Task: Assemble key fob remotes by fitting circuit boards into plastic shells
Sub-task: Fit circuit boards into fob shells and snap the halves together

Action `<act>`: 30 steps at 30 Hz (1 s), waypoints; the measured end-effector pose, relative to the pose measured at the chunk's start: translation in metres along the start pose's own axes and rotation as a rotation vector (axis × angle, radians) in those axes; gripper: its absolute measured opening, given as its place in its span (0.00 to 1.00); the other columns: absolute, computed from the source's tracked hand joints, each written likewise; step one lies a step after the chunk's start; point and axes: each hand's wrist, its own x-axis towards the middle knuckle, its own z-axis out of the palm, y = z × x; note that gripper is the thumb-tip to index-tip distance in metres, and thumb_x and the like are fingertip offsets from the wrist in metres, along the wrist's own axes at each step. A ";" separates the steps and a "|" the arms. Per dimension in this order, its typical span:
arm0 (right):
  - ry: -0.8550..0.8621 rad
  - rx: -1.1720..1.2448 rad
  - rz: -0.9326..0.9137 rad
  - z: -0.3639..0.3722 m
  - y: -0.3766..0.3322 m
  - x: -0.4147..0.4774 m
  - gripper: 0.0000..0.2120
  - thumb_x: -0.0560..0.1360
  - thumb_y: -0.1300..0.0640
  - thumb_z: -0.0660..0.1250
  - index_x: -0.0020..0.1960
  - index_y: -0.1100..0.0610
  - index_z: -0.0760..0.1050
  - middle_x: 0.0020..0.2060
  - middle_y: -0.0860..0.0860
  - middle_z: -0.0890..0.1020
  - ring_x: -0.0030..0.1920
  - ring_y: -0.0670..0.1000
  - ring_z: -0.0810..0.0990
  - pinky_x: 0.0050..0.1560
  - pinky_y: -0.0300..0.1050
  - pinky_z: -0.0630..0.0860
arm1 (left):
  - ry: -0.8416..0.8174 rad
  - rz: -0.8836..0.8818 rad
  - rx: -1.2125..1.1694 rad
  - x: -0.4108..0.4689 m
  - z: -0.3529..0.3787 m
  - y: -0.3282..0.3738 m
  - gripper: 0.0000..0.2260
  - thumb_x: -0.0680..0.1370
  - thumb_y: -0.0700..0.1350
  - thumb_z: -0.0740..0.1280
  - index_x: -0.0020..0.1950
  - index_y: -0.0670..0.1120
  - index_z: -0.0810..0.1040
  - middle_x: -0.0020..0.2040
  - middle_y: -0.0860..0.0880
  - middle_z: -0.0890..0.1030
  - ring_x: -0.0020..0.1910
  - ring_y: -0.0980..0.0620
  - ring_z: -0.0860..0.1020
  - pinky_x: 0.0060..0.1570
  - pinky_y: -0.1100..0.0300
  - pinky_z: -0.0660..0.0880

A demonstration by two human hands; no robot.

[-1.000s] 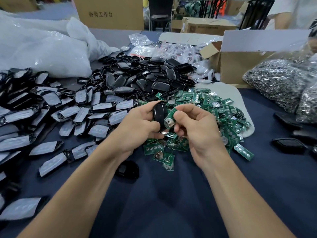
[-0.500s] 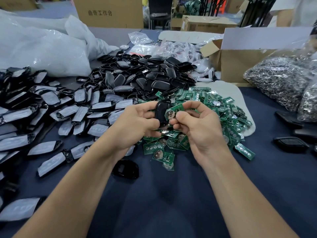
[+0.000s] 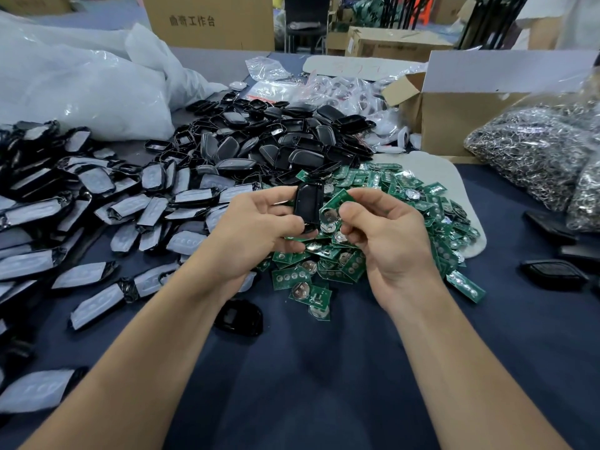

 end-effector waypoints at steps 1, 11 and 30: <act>0.001 -0.009 -0.003 0.000 -0.001 0.000 0.12 0.75 0.71 0.72 0.42 0.55 0.83 0.30 0.49 0.81 0.28 0.46 0.74 0.30 0.36 0.72 | 0.009 0.002 0.000 0.000 0.000 0.000 0.17 0.79 0.29 0.67 0.62 0.47 0.82 0.49 0.47 0.89 0.48 0.49 0.88 0.38 0.64 0.80; -0.067 0.103 0.042 0.002 -0.008 -0.005 0.07 0.80 0.65 0.67 0.43 0.60 0.80 0.33 0.57 0.81 0.29 0.52 0.77 0.27 0.38 0.70 | 0.073 0.035 -0.016 0.000 0.003 -0.002 0.18 0.78 0.29 0.67 0.63 0.45 0.83 0.47 0.46 0.89 0.45 0.50 0.88 0.38 0.63 0.81; 0.050 -0.188 -0.175 0.003 0.001 0.000 0.12 0.75 0.63 0.70 0.36 0.49 0.79 0.32 0.50 0.82 0.33 0.51 0.80 0.36 0.45 0.75 | 0.139 0.059 -0.069 0.001 0.008 -0.005 0.16 0.77 0.29 0.71 0.61 0.45 0.83 0.49 0.45 0.89 0.49 0.49 0.87 0.42 0.61 0.82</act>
